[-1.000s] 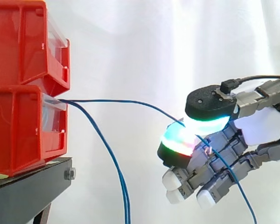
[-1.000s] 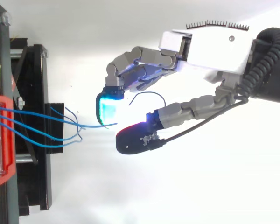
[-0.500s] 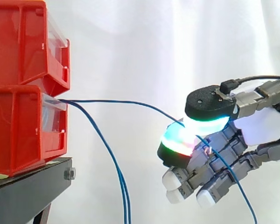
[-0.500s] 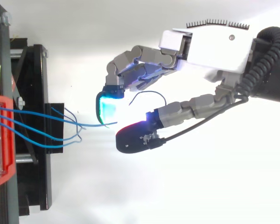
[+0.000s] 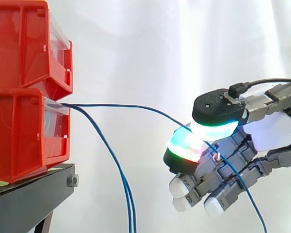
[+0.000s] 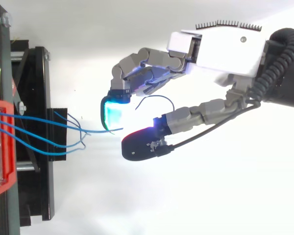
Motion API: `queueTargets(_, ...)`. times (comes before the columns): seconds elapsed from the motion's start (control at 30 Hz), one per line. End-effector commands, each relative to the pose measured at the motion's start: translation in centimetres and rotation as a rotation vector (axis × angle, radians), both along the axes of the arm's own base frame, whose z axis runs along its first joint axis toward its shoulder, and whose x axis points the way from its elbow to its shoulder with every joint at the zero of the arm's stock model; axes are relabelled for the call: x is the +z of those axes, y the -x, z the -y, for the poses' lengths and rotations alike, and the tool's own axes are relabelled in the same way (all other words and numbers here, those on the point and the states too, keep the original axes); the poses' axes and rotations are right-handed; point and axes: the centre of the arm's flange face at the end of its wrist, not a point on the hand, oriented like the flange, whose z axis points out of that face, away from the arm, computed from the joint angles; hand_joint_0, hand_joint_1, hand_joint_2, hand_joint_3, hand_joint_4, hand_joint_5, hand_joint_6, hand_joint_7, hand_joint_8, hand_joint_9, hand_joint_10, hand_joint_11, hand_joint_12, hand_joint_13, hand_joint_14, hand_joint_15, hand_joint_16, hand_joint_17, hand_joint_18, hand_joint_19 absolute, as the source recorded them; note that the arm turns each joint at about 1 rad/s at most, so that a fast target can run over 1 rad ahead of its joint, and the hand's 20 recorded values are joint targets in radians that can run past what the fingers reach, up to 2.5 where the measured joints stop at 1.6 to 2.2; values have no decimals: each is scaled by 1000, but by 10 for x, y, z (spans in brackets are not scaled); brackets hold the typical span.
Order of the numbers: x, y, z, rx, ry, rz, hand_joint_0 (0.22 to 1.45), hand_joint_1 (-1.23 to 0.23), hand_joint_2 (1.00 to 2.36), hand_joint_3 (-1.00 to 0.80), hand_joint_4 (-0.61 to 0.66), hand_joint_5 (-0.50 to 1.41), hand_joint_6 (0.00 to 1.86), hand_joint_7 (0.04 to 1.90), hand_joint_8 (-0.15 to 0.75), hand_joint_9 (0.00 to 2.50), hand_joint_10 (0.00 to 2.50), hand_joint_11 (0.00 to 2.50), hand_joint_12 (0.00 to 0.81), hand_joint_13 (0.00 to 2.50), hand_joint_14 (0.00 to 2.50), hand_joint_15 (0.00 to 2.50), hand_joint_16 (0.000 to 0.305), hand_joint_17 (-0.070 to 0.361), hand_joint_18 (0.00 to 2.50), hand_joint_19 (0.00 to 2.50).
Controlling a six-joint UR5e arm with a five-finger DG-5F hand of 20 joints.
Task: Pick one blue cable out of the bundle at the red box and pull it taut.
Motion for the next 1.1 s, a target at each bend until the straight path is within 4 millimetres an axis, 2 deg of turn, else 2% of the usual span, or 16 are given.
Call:
queueTargets(0.0, 0, 0, 0, 0, 0, 1, 572, -905, 1019, -41, -18, -46, 803, 1148, 276, 640, 3, 181, 365, 419, 4, 109, 54, 122, 580, 217)
queueTargets(1.07, 0, 0, 0, 0, 0, 1, 578, -890, 1019, -64, -14, -55, 814, 1137, 274, 645, 4, 183, 355, 407, 4, 113, 53, 118, 569, 225)
